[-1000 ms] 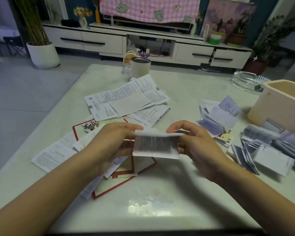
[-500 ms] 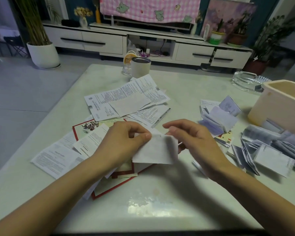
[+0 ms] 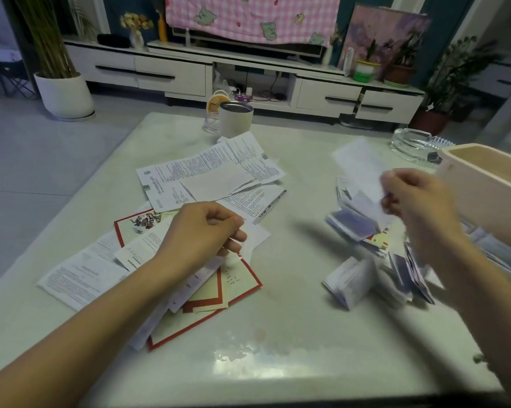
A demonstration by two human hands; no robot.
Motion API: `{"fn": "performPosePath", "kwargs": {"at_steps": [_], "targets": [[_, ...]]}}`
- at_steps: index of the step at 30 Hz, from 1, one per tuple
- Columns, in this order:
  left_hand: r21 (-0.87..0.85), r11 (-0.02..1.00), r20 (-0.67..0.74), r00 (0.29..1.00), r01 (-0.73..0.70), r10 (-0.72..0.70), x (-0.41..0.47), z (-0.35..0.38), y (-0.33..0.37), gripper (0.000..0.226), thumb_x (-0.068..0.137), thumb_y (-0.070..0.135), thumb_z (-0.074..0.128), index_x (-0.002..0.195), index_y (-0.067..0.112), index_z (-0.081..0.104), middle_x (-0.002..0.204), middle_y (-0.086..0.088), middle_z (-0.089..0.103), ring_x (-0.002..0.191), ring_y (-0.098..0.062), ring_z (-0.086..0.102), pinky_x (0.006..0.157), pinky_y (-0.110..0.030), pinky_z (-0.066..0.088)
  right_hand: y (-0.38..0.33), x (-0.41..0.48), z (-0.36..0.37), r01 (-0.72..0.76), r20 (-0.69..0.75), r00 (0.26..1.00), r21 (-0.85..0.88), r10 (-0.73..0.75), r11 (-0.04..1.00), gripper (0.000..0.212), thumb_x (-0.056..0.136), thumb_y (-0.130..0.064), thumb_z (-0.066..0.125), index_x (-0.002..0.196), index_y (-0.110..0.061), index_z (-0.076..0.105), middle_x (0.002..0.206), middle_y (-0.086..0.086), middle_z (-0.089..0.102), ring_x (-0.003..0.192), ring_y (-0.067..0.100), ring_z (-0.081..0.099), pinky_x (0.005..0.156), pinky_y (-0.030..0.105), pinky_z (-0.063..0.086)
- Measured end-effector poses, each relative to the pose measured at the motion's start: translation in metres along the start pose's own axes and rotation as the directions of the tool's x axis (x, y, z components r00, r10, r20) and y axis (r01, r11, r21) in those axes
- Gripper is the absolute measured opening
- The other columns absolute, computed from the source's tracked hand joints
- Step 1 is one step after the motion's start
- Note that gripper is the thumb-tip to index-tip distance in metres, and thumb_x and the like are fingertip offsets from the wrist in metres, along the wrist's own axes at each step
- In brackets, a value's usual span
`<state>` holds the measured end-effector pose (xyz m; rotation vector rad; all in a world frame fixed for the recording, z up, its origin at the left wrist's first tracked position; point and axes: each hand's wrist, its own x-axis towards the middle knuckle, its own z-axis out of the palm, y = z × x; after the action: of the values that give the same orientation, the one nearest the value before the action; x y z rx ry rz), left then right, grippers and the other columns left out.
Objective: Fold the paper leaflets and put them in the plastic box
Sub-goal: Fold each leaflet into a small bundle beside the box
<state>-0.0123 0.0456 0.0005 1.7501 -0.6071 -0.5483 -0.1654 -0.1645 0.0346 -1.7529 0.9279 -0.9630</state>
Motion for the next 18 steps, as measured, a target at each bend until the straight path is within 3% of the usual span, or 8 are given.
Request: {"fn": "performPosePath", "kwargs": {"at_steps": [2, 4, 7, 10, 13, 16, 18], "targets": [[-0.016, 1.000, 0.016, 1.000, 0.019, -0.018, -0.002, 0.003, -0.001, 0.009, 0.089, 0.012, 0.060, 0.084, 0.011, 0.067, 0.067, -0.002, 0.072, 0.052, -0.007, 0.064, 0.054, -0.016, 0.052, 0.009, 0.017, -0.021, -0.156, -0.138, 0.978, 0.030, 0.159, 0.987, 0.022, 0.093, -0.010, 0.051, 0.074, -0.018, 0.058, 0.065, 0.003, 0.049, 0.055, 0.010, 0.048, 0.062, 0.032, 0.045], [-0.036, 0.999, 0.021, 0.999, 0.033, -0.032, -0.003, 0.007, -0.002, 0.010, 0.089, 0.010, 0.059, 0.083, 0.009, 0.067, 0.067, -0.004, 0.071, 0.050, -0.007, 0.063, 0.052, -0.016, 0.051, 0.023, 0.031, -0.036, -0.337, -0.165, 0.922, 0.097, 0.349, 0.937, 0.023, 0.093, -0.008, 0.049, 0.072, -0.018, 0.054, 0.065, 0.003, 0.047, 0.058, 0.011, 0.045, 0.066, 0.036, 0.048], [-0.027, 0.998, 0.017, 0.999, 0.048, -0.047, -0.002, 0.012, -0.003, 0.013, 0.089, 0.009, 0.058, 0.081, 0.011, 0.067, 0.066, -0.003, 0.071, 0.052, -0.008, 0.063, 0.054, -0.017, 0.052, 0.041, 0.045, -0.041, -0.473, -0.072, 0.872, 0.136, 0.485, 0.871, 0.021, 0.095, -0.008, 0.047, 0.075, -0.015, 0.051, 0.064, 0.004, 0.044, 0.045, 0.008, 0.046, 0.039, 0.015, 0.042], [-0.016, 0.998, 0.018, 0.998, 0.057, -0.057, 0.001, 0.016, -0.004, 0.012, 0.089, 0.010, 0.059, 0.082, 0.012, 0.067, 0.068, -0.002, 0.071, 0.056, -0.010, 0.065, 0.060, -0.022, 0.054, 0.050, 0.050, -0.037, -0.458, 0.003, 0.889, 0.040, 0.458, 0.888, 0.021, 0.094, -0.003, 0.049, 0.074, -0.008, 0.050, 0.064, 0.008, 0.045, 0.046, 0.012, 0.048, 0.031, 0.013, 0.036], [-0.017, 0.998, 0.025, 0.998, 0.054, -0.054, 0.004, 0.019, -0.006, 0.011, 0.088, 0.010, 0.060, 0.080, 0.013, 0.067, 0.067, -0.002, 0.071, 0.061, -0.016, 0.067, 0.067, -0.028, 0.056, 0.049, 0.044, -0.028, -0.414, 0.097, 0.898, -0.141, 0.429, 0.899, 0.010, 0.092, -0.003, 0.053, 0.083, -0.006, 0.056, 0.065, 0.008, 0.048, 0.053, 0.015, 0.044, 0.040, 0.020, 0.037], [-0.041, 0.998, 0.014, 0.998, 0.056, -0.055, 0.007, 0.022, -0.010, 0.011, 0.087, 0.008, 0.061, 0.079, 0.012, 0.068, 0.065, -0.004, 0.071, 0.065, -0.022, 0.068, 0.074, -0.037, 0.057, 0.048, 0.039, -0.023, -0.281, 0.162, 0.929, -0.283, 0.334, 0.917, 0.009, 0.091, -0.005, 0.056, 0.089, -0.012, 0.061, 0.063, 0.005, 0.050, 0.051, 0.013, 0.042, 0.044, 0.020, 0.032], [-0.048, 0.997, 0.012, 0.999, 0.052, -0.052, 0.008, 0.024, -0.013, 0.010, 0.087, 0.008, 0.061, 0.080, 0.011, 0.068, 0.066, -0.005, 0.072, 0.066, -0.024, 0.067, 0.077, -0.040, 0.056, 0.049, 0.037, -0.020, -0.124, 0.259, 0.934, -0.416, 0.248, 0.901, 0.015, 0.091, -0.007, 0.055, 0.080, -0.010, 0.065, 0.056, 0.000, 0.045, 0.046, 0.009, 0.035, 0.042, 0.015, 0.025]]}}
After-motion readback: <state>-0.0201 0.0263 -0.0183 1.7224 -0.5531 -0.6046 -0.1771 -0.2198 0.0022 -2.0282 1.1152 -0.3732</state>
